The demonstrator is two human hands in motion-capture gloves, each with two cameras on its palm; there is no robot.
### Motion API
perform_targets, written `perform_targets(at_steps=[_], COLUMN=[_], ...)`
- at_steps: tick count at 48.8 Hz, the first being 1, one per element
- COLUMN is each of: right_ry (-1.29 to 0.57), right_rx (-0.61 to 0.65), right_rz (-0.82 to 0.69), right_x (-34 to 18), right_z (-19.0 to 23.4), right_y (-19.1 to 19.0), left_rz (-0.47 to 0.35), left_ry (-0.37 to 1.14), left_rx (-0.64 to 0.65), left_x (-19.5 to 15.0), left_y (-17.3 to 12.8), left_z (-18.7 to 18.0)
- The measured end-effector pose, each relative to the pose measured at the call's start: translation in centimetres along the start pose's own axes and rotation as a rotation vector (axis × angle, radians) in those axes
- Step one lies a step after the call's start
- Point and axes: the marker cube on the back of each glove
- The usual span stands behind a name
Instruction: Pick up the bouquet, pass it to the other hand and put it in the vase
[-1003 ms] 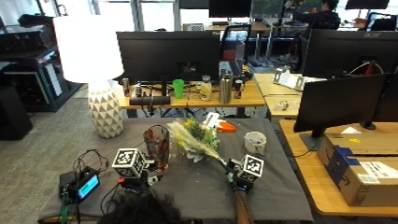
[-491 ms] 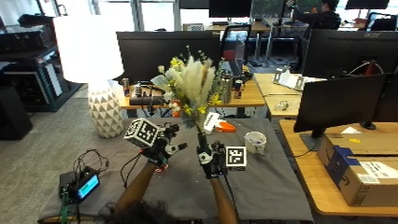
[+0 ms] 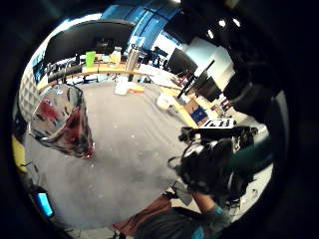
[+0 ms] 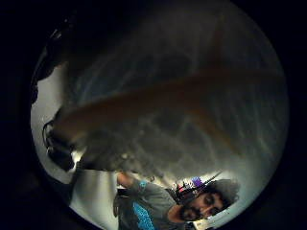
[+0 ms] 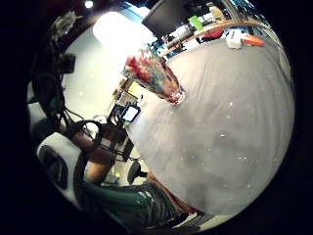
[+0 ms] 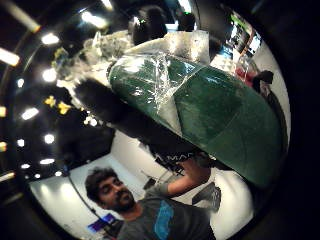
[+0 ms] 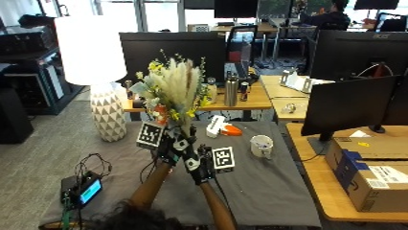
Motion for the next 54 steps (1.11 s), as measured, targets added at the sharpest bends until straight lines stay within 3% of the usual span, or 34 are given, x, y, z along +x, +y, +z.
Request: perform_targets(at_steps=[2,6,10,13,16,21,26,35,38,42,46,47,51,54], right_ry=[-0.028,-0.037,-0.055,-0.058,-0.029,0.061,0.243,0.662,0.793,0.921,0.985,0.996,1.032,1.042], right_rx=[-0.013,-0.026,-0.043,-0.051,-0.08,-0.204,-0.379,-0.535,-0.508,-0.398,-0.284,-0.262,-0.194,-0.154], right_rz=[0.042,0.029,-0.044,0.043,-0.021,0.084,0.146,0.238,0.273,0.305,0.312,0.312,0.315,0.317], right_x=[0.3,1.0,1.8,2.2,2.2,1.5,1.2,0.9,0.9,0.6,-0.1,-0.4,-2.2,-2.6], right_z=[0.7,1.7,2.7,3.2,3.5,3.4,2.0,-2.6,-5.0,-8.4,-11.1,-11.6,-13.3,-14.4], right_y=[0.2,0.1,-0.5,-0.4,-0.8,-0.1,0.7,1.8,1.7,1.1,0.5,0.5,0.8,0.9], left_rz=[-0.024,0.079,-0.137,-0.162,-0.25,-0.13,-0.248,-0.199,-0.151,0.001,0.092,0.081,-0.123,-0.172], left_ry=[-0.001,-0.037,0.111,0.132,0.202,0.117,0.215,0.141,0.108,0.031,-0.041,-0.039,0.077,0.107], left_rx=[0.033,0.053,0.052,0.055,0.06,0.049,0.046,0.155,0.193,0.249,0.308,0.32,0.375,0.424], left_x=[-0.4,-2.3,-2.6,-2.6,-1.9,-2.4,-0.7,0.9,1.6,2.2,1.5,1.1,-0.3,-1.5], left_y=[0.1,-0.2,0.7,0.8,1.2,0.2,-0.9,-4.9,-6.2,-7.8,-8.9,-9.0,-8.6,-8.8], left_z=[-0.2,-0.7,-0.5,-0.7,-0.6,-1.8,-3.5,-9.0,-11.3,-14.6,-17.4,-17.9,-19.2,-20.4])
